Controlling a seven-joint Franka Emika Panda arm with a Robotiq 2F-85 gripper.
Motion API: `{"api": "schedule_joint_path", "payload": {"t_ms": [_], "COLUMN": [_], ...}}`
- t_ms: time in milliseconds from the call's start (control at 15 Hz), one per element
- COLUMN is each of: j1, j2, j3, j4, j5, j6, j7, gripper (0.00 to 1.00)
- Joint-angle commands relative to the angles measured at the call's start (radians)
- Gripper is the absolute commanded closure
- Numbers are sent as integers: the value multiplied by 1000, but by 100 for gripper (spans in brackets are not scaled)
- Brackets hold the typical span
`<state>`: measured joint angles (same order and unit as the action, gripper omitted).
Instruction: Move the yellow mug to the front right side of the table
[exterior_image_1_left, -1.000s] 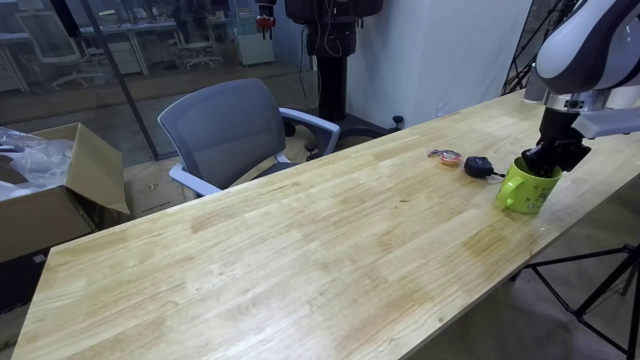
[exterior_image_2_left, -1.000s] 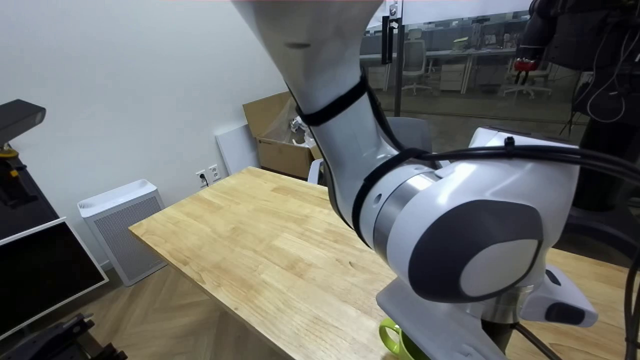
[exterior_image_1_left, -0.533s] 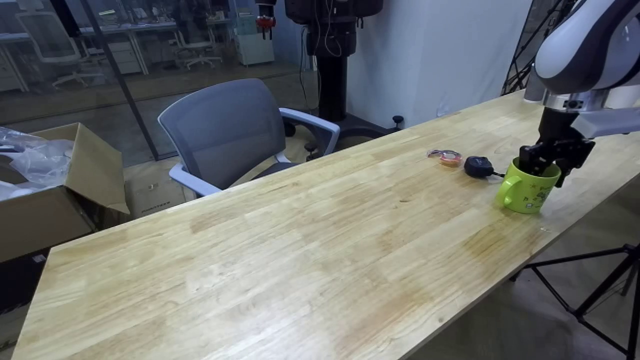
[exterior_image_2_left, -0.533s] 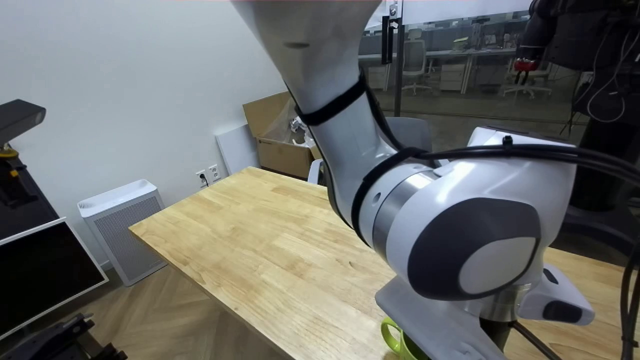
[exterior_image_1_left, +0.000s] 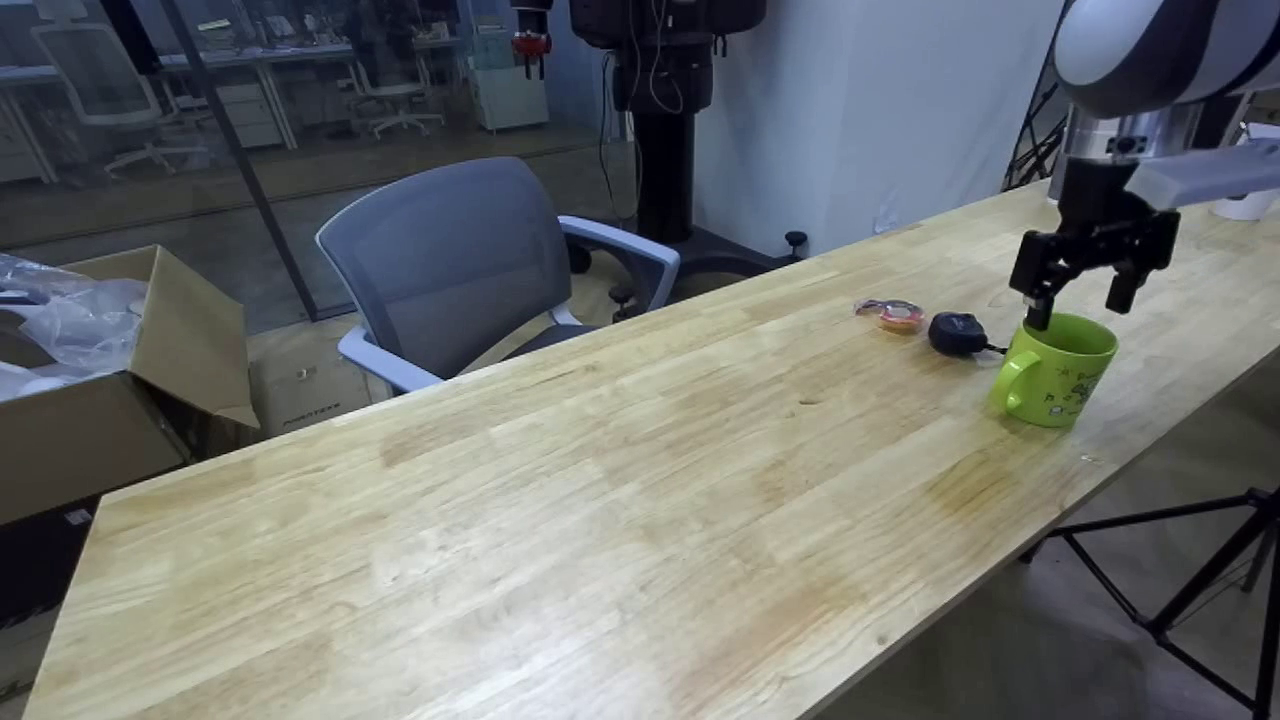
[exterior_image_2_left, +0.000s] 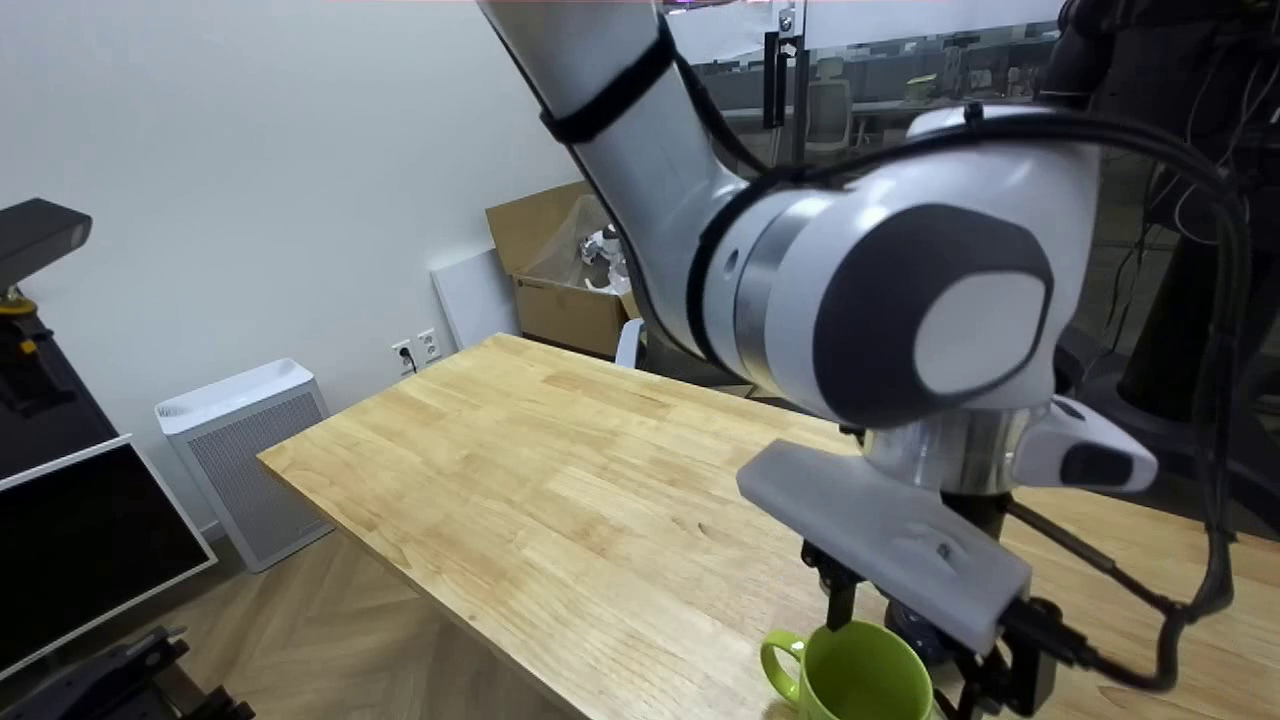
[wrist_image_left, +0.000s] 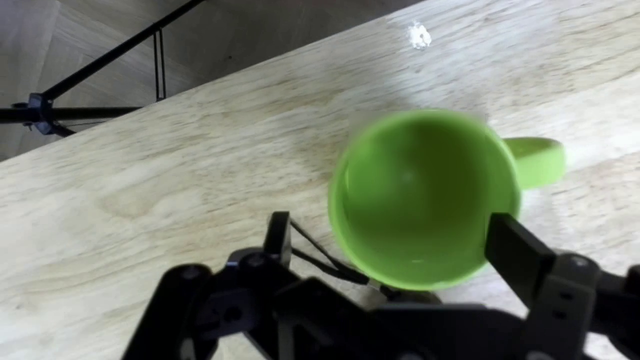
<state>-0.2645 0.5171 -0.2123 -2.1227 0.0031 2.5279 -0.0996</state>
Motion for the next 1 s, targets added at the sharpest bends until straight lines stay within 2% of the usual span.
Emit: {"api": "schedule_joint_path", "payload": {"t_ms": [0, 467, 533, 933], "j1": [71, 136, 109, 120], "j2": [-137, -327, -279, -310], "j3": [-31, -2, 4, 10], "j4": [-16, -39, -4, -26], "j5": [-73, -153, -122, -132], "j6": [-107, -229, -213, -226], "j7": [88, 159, 102, 120], "gripper": [0, 0, 0, 0]}}
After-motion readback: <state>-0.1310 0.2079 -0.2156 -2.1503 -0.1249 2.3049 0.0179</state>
